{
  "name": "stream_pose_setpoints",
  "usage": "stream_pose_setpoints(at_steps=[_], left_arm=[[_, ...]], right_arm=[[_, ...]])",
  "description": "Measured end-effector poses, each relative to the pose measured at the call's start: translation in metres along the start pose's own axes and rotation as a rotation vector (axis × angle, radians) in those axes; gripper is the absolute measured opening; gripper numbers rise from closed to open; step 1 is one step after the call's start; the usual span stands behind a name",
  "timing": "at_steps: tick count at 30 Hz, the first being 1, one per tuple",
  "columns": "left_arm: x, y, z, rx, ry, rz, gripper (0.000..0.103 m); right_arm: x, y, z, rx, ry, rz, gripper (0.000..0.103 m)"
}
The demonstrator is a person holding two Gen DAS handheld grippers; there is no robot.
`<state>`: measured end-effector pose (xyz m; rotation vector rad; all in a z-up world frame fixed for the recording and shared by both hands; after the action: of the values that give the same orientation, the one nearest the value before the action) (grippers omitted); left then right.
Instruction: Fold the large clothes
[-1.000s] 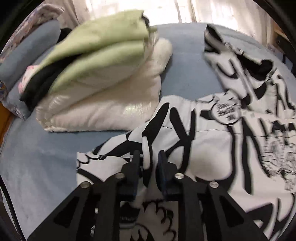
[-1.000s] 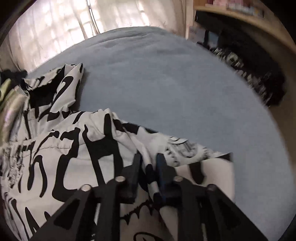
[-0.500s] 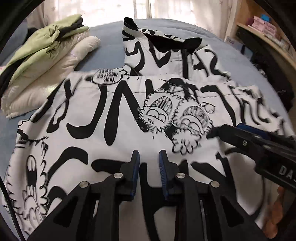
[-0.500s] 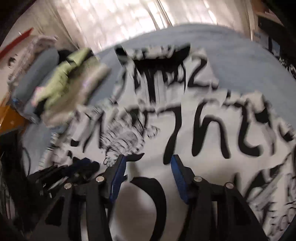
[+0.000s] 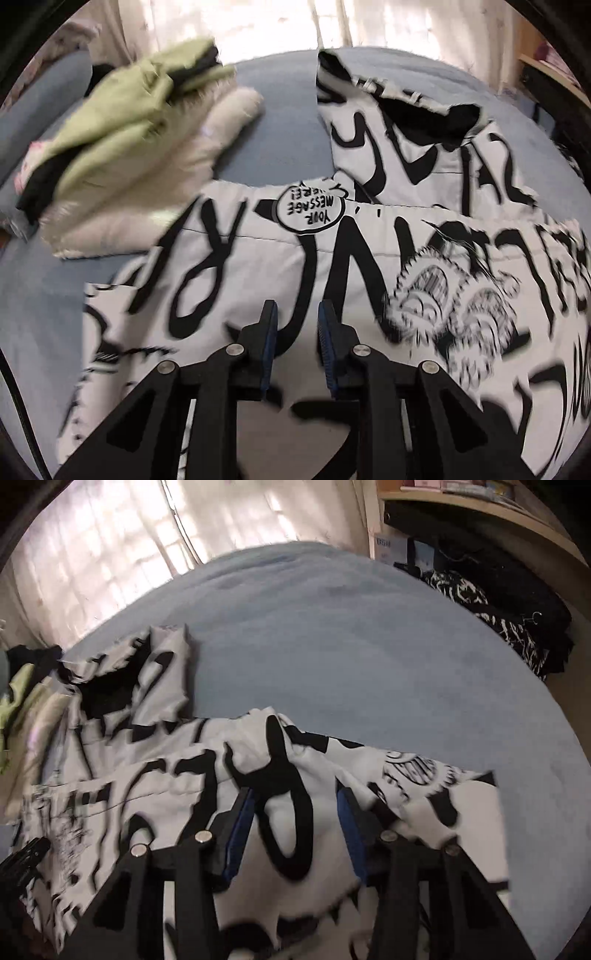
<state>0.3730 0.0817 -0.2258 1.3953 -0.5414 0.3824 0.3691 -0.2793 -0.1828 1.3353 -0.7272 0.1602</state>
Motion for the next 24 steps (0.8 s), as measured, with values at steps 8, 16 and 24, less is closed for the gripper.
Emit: stream_pose_setpoints(at_steps=[8,16,24], left_arm=[[-0.055,0.041,-0.085,0.092,0.011,-0.038,0.022],[-0.077,0.051,-0.137,0.071,0.076,-0.007,0.022],[-0.075,0.041,-0.129,0.136,0.040,-0.017,0.022]], right_arm=[[-0.057,0.024,0.008,0.023,0.192,-0.015,0.048],[-0.073,0.020,0.112,0.034,0.011,-0.062,0.009],[-0.074,0.019,0.114,0.012,-0.001,-0.094,0.009]])
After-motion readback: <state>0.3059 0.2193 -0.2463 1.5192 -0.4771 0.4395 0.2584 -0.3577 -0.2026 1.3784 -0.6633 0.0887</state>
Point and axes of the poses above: each gripper's, at about its wrist camera, not at the fingertips, and y roughly against the way its jaws point, z to its right, x to its top, the point moved 6 cm from there along -y, roughly the way its jaws point, and after that the axes turned 12 degrees about -x, right-handed, at the moved point
